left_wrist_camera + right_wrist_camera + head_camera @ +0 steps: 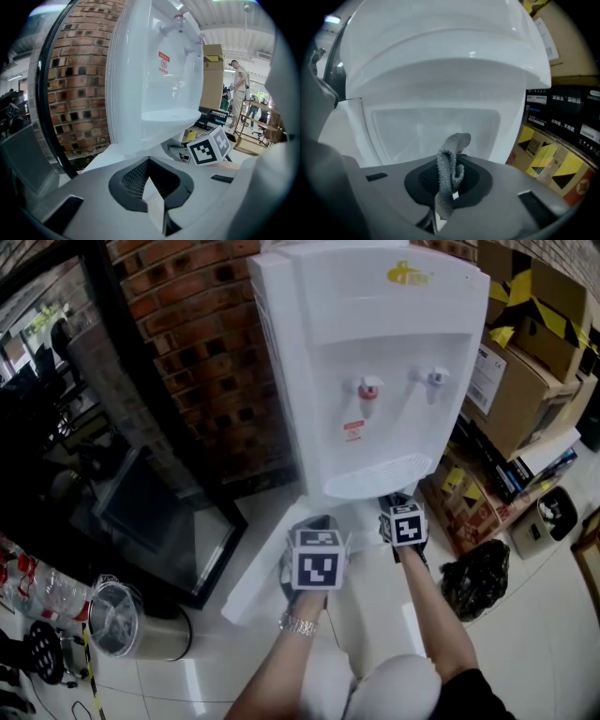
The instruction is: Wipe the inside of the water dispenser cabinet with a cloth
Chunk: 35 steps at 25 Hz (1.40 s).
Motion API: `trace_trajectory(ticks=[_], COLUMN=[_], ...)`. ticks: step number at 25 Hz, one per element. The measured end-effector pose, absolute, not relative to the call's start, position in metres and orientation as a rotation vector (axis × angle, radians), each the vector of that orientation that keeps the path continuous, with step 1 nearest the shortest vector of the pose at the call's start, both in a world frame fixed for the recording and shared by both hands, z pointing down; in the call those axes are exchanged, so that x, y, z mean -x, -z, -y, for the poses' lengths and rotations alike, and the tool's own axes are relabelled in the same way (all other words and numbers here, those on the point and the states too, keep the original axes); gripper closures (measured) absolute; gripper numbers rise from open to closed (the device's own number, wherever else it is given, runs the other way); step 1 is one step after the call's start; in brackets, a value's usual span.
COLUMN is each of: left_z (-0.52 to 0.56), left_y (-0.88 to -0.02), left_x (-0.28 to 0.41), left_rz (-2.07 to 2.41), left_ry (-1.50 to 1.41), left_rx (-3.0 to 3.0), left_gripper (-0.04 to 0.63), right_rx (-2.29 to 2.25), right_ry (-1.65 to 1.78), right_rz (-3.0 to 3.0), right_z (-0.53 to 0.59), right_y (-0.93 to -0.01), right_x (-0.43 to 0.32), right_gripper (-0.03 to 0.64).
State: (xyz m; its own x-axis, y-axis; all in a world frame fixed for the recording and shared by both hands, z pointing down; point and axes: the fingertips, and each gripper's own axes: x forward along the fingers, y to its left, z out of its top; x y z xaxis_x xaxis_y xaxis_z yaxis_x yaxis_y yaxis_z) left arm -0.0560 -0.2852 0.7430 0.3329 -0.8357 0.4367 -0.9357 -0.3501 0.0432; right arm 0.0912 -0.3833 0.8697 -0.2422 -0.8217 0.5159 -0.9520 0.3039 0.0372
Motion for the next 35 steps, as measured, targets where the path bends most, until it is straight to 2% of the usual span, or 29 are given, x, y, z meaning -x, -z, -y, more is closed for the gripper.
trace_trajectory(ticks=[7, 16, 19, 27, 35], left_z=[0.286, 0.29, 0.291, 0.29, 0.287], left_y=[-0.748, -0.758, -0.762, -0.768, -0.759], left_x=[0.059, 0.058, 0.052, 0.043, 0.05], left_rz=[1.589, 1.562, 1.541, 1.478, 1.481], left_ry=[-0.501, -0.491, -0.488, -0.466, -0.435], left_rx=[-2.297, -2.289, -2.286, -2.252, -2.238], left_gripper=[0.595, 0.595, 0.595, 0.595, 0.595], right_rx=[-1.633, -1.524, -1.494, -1.543, -1.555], right_ry=[-0.538, -0.672, -0.684, -0.5, -0.579], right_rz=[2.023, 1.907, 1.944, 2.105, 1.923], right_z=[0.392, 0.367, 0.365, 0.403, 0.394], right_y=[-0.92, -0.998, -0.99, -0.899, -0.971], right_x=[-0.142, -0.15, -0.134, -0.099, -0.128], right_gripper=[0.594, 0.594, 0.594, 0.594, 0.594])
